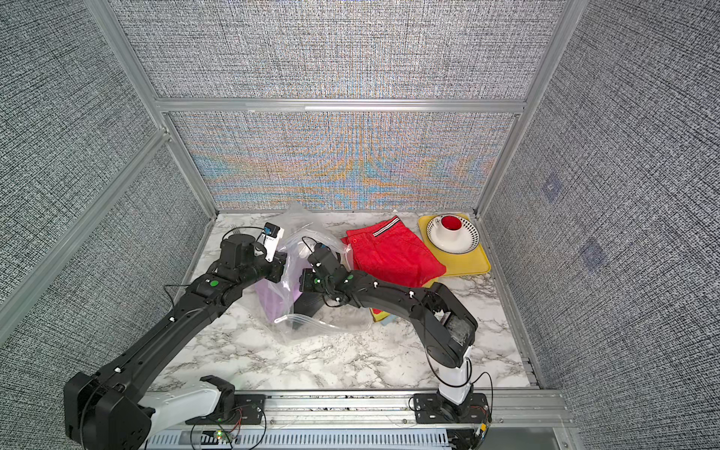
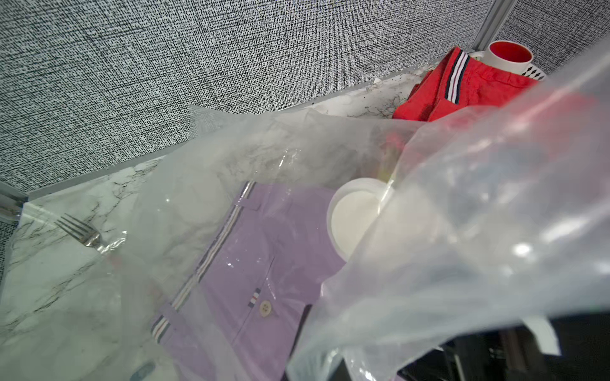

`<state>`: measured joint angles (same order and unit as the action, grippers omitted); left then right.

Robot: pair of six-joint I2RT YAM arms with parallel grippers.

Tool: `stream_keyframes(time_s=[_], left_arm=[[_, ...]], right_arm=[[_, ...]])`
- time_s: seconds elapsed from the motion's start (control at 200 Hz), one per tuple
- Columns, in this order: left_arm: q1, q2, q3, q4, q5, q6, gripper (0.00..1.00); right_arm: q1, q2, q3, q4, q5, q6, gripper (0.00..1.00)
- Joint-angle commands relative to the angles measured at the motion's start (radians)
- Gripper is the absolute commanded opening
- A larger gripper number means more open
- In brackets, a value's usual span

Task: Take the trousers out of the vacuum bag
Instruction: Take out the trousers from the vacuum bag.

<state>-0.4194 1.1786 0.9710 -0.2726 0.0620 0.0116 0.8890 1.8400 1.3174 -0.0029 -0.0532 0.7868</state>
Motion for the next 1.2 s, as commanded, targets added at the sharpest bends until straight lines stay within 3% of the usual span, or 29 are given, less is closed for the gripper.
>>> stream_keyframes(time_s=[0.0, 0.486, 0.681, 0.856, 1.001, 1.191], left_arm=[[0.0, 0.006, 0.003, 0.029, -0.032, 0.011, 0.0], [-0.001, 0.133, 0.121, 0.061, -0.076, 0.02, 0.0], [-0.001, 0.131, 0.071, 0.067, -0.043, 0.057, 0.0], [-0.001, 0.112, -0.001, 0.097, 0.047, 0.078, 0.0], [0.0, 0.112, -0.01, 0.097, 0.006, 0.063, 0.0], [0.0, 0.138, 0.029, 0.087, 0.025, 0.073, 0.0]], right_arm=[[0.005, -0.03, -0.001, -0.003, 0.083, -0.067, 0.0], [0.086, -0.033, 0.029, -0.064, 0.149, -0.196, 0.0], [0.075, -0.137, 0.025, -0.194, 0.278, -0.289, 0.0], [0.029, -0.231, 0.023, -0.218, 0.314, -0.352, 0.0], [0.002, -0.304, -0.008, -0.246, 0.29, -0.347, 0.0], [0.002, -0.375, -0.194, -0.171, 0.205, -0.234, 0.0]])
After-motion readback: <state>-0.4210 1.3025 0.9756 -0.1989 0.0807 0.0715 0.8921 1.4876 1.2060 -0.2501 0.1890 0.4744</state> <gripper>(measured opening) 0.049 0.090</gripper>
